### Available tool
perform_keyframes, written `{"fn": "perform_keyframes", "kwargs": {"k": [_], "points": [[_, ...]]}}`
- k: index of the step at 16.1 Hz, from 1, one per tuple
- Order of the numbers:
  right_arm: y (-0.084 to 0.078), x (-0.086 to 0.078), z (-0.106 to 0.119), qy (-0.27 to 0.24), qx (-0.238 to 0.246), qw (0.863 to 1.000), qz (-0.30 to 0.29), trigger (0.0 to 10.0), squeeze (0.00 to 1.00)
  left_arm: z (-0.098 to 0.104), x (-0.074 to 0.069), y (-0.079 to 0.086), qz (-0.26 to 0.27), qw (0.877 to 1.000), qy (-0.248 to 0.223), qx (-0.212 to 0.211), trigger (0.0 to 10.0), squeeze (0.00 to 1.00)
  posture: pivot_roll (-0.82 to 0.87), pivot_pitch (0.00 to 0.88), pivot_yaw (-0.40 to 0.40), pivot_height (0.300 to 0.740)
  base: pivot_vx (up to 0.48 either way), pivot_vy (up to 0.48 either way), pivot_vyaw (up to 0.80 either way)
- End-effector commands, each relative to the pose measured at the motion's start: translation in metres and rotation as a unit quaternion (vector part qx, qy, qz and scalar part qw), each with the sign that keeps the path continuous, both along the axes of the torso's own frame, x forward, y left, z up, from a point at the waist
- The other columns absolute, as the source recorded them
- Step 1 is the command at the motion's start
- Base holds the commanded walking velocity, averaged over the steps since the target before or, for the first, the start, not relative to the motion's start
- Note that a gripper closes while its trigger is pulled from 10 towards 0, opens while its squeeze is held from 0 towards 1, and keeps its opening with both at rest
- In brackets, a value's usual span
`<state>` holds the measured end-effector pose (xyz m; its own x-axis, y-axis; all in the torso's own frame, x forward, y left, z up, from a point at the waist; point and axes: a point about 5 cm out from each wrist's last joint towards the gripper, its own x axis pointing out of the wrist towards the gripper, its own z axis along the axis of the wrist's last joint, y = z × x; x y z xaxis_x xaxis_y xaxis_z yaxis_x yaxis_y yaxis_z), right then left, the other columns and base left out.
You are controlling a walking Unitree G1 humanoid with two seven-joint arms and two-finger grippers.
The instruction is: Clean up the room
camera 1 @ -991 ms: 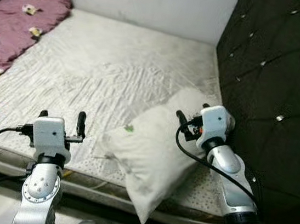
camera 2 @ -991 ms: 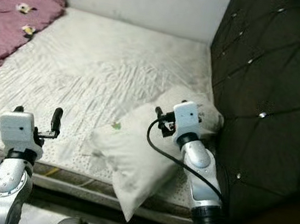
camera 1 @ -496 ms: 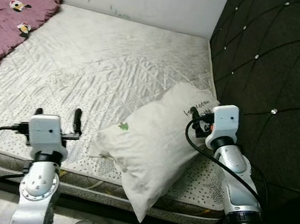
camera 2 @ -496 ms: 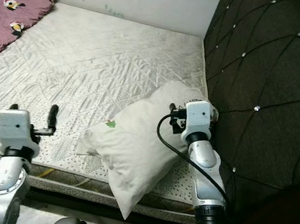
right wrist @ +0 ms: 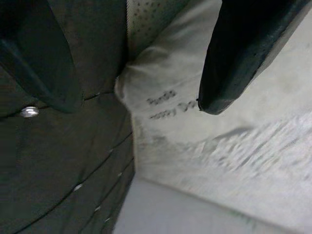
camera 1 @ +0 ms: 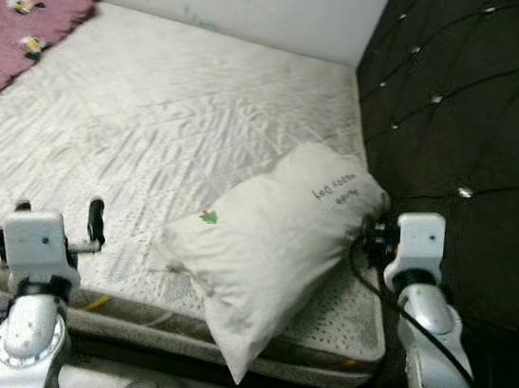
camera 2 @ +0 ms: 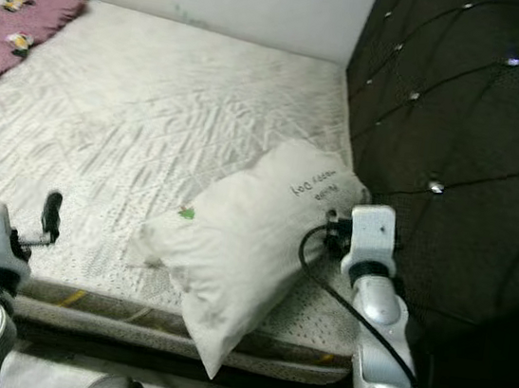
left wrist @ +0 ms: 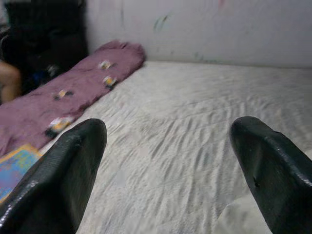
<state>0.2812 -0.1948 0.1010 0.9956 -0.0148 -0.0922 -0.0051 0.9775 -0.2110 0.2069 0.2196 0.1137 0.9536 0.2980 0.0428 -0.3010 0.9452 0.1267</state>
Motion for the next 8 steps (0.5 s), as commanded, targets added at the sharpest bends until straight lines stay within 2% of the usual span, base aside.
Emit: {"fn": "perform_keyframes", "kwargs": {"k": [1,4,8], "points": [[0.002,-0.001,-0.003,0.006,0.009,1.000,-0.004,10.0,0.00,0.008,0.009,-0.001,-0.018,1.000,-0.013,0.002,10.0,0.00,-0.01,0.000,-0.049,0.740,0.000,0.000,-0.68],[0.016,0.004,-0.002,-0.002,0.028,1.000,0.009,10.0,0.00,0.000,0.005,-0.004,-0.026,1.000,0.007,-0.007,10.0,0.00,-0.02,0.000,-0.005,0.740,0.000,0.000,0.00],[0.016,0.003,-0.004,-0.002,0.048,0.999,0.003,10.0,0.00,-0.009,0.006,-0.014,-0.033,0.999,0.017,-0.024,10.0,0.00,-0.02,0.000,0.008,0.740,0.000,0.000,0.00]]}}
